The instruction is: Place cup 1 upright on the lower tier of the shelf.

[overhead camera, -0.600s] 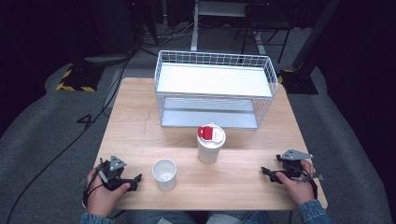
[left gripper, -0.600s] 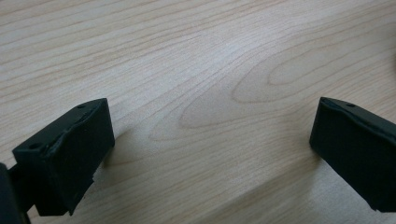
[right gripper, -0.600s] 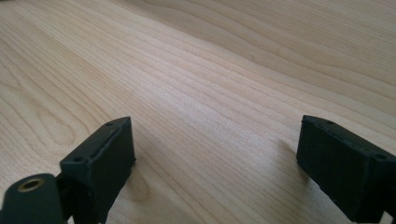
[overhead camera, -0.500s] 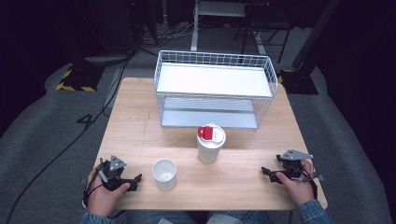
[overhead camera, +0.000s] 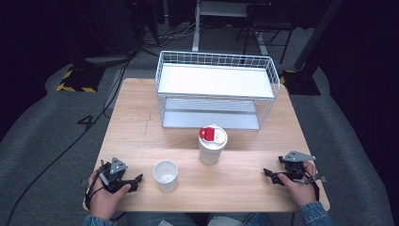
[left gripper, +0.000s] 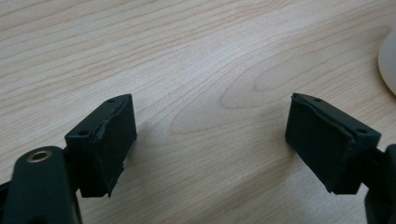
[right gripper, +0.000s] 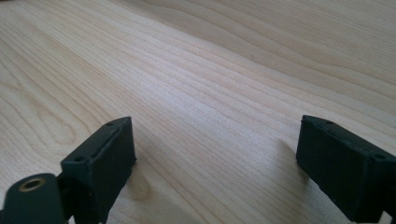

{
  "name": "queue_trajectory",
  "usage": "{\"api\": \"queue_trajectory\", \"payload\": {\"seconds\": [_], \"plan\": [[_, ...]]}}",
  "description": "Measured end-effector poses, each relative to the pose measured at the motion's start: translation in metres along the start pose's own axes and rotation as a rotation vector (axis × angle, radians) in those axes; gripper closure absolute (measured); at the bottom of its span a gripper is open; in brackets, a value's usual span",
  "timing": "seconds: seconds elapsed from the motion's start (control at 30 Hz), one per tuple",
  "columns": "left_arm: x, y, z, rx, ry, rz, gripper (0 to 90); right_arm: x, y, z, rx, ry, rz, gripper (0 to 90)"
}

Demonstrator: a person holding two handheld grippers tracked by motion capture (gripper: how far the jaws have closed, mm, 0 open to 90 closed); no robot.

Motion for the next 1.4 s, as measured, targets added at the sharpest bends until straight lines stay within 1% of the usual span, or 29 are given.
{"api": "queue_trajectory", "payload": {"seconds": [0.1,0.13,0.17,0.23,0.27,0.33,0.4,0.47,0.5,0.53,0.6,0.63,0.67,0.7,0.73,0.77,0.83,0.9,0.93,1.0,1.07,1.1,1.13,1.17,1.2,1.27,1.3,1.33,1.4], "plan": [[0.0,0.005,-0.002,0.001,-0.003,-0.002,17.0,0.0,0.0,0.0,0.0,0.0,0.0,11.8],[0.001,0.007,-0.003,0.003,0.008,0.0,17.0,0.0,0.0,0.0,0.0,0.0,0.0,11.8],[0.001,0.008,-0.004,0.01,0.01,0.0,17.0,0.0,0.0,0.0,0.0,0.0,0.0,11.8],[0.002,0.013,-0.005,0.002,0.01,0.001,17.0,0.0,0.0,0.0,0.0,0.0,0.0,11.8],[0.003,0.013,-0.005,0.006,0.019,0.005,17.0,0.0,0.0,0.0,0.0,0.0,0.0,11.7],[0.006,0.017,-0.006,0.002,0.019,0.008,17.1,0.0,0.0,0.0,0.0,0.0,0.0,11.8],[0.007,0.021,-0.006,0.004,0.014,0.001,17.2,0.0,0.0,0.0,0.0,0.0,0.0,11.8],[0.008,0.021,-0.006,0.008,0.012,0.005,17.4,0.0,0.0,0.0,0.0,0.0,0.0,11.8],[0.011,0.026,-0.007,0.016,0.008,0.003,17.9,0.0,0.0,0.0,0.0,0.0,0.0,11.8],[0.012,0.027,-0.008,0.018,0.014,0.007,18.1,0.0,0.0,0.0,0.0,0.0,0.0,11.8],[0.016,0.033,-0.01,0.027,0.002,0.006,18.1,0.0,0.0,0.0,0.0,0.0,0.0,11.8],[0.016,0.033,-0.01,0.027,0.002,0.006,18.2,0.0,0.0,0.0,0.0,0.0,0.0,11.8],[0.02,0.039,-0.012,0.036,0.003,0.01,18.2,0.0,0.0,0.0,0.0,0.0,0.0,11.8],[0.022,0.044,-0.013,0.04,-0.014,0.014,18.2,0.0,0.0,0.0,0.0,0.0,0.0,11.8],[0.026,0.047,-0.015,0.05,-0.007,0.019,18.2,0.0,0.0,0.0,0.0,0.0,0.0,11.8],[0.028,0.051,-0.016,0.055,-0.021,0.017,18.2,0.0,0.0,0.0,0.0,0.0,-0.001,11.8],[0.033,0.058,-0.019,0.063,-0.03,0.02,18.2,0.0,0.0,0.0,0.0,0.0,0.0,11.8],[0.037,0.064,-0.021,0.081,-0.038,0.018,18.2,0.0,0.0,0.0,0.0,0.0,-0.001,11.8],[0.039,0.067,-0.022,0.084,-0.049,0.017,18.2,0.0,0.0,0.0,0.0,0.0,0.0,11.8],[0.043,0.071,-0.024,0.091,-0.053,0.023,18.2,0.0,0.0,0.0,-0.001,0.001,-0.003,11.8],[0.049,0.076,-0.025,0.1,-0.055,0.036,18.1,0.0,-0.001,-0.001,0.0,0.002,-0.003,11.7],[0.049,0.076,-0.025,0.1,-0.055,0.036,18.1,0.0,-0.001,-0.001,0.0,0.003,-0.003,11.7],[0.054,0.08,-0.027,0.107,-0.067,0.05,18.1,0.0,-0.001,-0.001,-0.001,0.004,-0.003,11.7],[0.055,0.082,-0.028,0.114,-0.074,0.056,18.1,-0.001,-0.001,-0.001,-0.001,0.004,-0.004,11.8],[0.058,0.084,-0.03,0.123,-0.067,0.072,18.0,-0.001,-0.001,-0.001,0.0,0.002,-0.003,11.8],[0.061,0.088,-0.033,0.143,-0.071,0.087,18.0,-0.001,-0.001,-0.001,0.0,0.003,-0.003,11.7],[0.064,0.09,-0.035,0.156,-0.055,0.101,18.0,-0.001,-0.001,-0.001,0.0,0.003,-0.003,11.7],[0.066,0.091,-0.036,0.163,-0.061,0.107,18.0,-0.001,-0.001,-0.001,0.0,0.002,-0.003,11.7],[0.073,0.093,-0.039,0.182,-0.06,0.136,18.0,-0.001,-0.001,-0.001,0.0,0.002,-0.004,11.7]]}}
Point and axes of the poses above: each handheld gripper's, and its own axes: y roughly backward along the jaws, z roughly out of its underside, x roughly to its right, the point moved 7 cm from there along -y, roughly forward along the jaws, and after that the axes turned 3 degrees about y, right-handed, at the moved point
